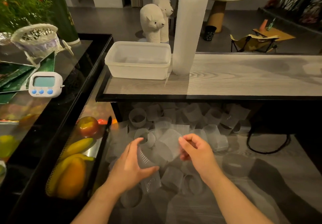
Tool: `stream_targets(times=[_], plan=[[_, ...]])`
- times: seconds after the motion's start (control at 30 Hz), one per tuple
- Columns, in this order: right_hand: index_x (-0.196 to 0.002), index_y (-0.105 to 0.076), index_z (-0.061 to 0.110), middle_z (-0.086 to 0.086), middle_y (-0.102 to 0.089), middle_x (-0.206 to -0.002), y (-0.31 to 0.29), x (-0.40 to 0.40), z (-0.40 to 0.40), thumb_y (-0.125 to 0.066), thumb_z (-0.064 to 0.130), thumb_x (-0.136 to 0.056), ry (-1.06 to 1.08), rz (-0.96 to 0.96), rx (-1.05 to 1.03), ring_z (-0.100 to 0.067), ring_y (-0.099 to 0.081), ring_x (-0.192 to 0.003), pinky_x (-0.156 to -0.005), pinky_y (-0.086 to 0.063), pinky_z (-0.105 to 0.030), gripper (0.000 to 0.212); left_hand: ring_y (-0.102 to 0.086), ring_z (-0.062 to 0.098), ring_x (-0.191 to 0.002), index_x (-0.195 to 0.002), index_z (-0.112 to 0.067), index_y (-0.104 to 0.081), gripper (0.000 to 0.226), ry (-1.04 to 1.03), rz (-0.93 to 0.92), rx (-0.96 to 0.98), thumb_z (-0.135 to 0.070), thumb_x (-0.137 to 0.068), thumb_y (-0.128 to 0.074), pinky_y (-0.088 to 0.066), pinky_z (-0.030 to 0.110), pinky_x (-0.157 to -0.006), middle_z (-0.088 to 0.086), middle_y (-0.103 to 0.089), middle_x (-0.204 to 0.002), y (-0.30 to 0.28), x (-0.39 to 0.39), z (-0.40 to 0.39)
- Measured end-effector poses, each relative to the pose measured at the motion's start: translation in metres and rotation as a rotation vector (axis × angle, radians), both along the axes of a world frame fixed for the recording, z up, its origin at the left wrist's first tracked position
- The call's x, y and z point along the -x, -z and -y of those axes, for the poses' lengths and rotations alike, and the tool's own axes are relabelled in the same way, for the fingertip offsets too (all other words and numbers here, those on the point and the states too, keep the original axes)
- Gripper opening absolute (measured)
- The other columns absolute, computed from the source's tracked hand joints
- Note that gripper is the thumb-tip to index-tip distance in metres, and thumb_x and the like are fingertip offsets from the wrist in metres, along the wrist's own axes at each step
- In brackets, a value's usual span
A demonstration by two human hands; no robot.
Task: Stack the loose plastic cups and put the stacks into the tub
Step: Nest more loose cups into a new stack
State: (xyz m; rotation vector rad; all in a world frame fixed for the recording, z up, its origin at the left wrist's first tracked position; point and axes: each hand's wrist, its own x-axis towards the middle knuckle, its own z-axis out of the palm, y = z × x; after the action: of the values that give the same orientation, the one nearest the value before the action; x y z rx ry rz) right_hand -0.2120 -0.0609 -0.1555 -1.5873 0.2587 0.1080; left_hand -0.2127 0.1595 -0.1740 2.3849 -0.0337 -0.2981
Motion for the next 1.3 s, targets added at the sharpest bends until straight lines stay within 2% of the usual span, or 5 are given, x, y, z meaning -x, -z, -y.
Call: stream_targets(times=[0.2,0.4,0.6,0.93,1.3], plan=[[-0.107,-0.068,0.021,-0.003,-0.066,-0.074,-0.006,0.002,-0.018,-0.06,0.011,-0.095,-0.121,0.068,-0.042,-0.016,-0.057,-0.061,-0.061,-0.05,-0.028,0.018,-0.054,0.007,-0.11,-0.146,-0.048,-0.014,0.113,0.028,-0.065,0.182,-0.043,-0.063,-0.09,-0.046,0.017,-0.083,-0.018,-0.05,-0.125,-0.009,0.001,0.008],[-0.106,-0.068,0.044,0.005,-0.07,-0.082,-0.007,0.002,-0.03,-0.059,0.015,-0.095,-0.223,0.175,0.138,-0.004,-0.059,-0.065,-0.067,-0.05,-0.019,0.032,-0.06,0.008,-0.096,-0.124,-0.076,-0.008,0.107,0.041,-0.008,0.184,-0.049,-0.059,-0.089,-0.054,0.021,-0.074,-0.021,-0.052,-0.115,-0.017,0.002,-0.002],[-0.106,-0.061,0.06,0.016,-0.069,-0.093,-0.008,0.0,-0.029,-0.057,0.021,-0.097,-0.248,0.246,0.294,-0.009,-0.066,-0.076,-0.076,-0.056,-0.023,0.04,-0.056,0.009,-0.096,-0.12,-0.077,-0.01,0.101,0.032,0.038,0.145,-0.049,-0.062,-0.087,-0.058,0.026,-0.077,-0.018,-0.045,-0.117,-0.016,0.001,-0.001],[-0.126,-0.061,0.039,0.013,-0.066,-0.1,-0.009,0.006,-0.027,-0.055,0.022,-0.098,-0.301,0.285,0.427,-0.002,-0.066,-0.082,-0.078,-0.05,-0.012,0.033,-0.054,0.011,-0.1,-0.138,-0.062,-0.011,0.106,-0.007,0.004,0.115,-0.05,-0.065,-0.086,-0.057,0.032,-0.084,-0.013,-0.043,-0.125,-0.012,0.005,0.0],[-0.127,-0.059,0.044,0.013,-0.064,-0.097,-0.016,-0.002,-0.029,-0.06,0.02,-0.096,-0.426,0.26,0.426,-0.002,-0.065,-0.089,-0.084,-0.049,-0.014,0.039,-0.054,0.012,-0.105,-0.143,-0.059,-0.014,0.105,-0.022,0.011,0.163,-0.05,-0.067,-0.085,-0.053,0.025,-0.083,-0.011,-0.045,-0.132,-0.018,0.006,-0.009]])
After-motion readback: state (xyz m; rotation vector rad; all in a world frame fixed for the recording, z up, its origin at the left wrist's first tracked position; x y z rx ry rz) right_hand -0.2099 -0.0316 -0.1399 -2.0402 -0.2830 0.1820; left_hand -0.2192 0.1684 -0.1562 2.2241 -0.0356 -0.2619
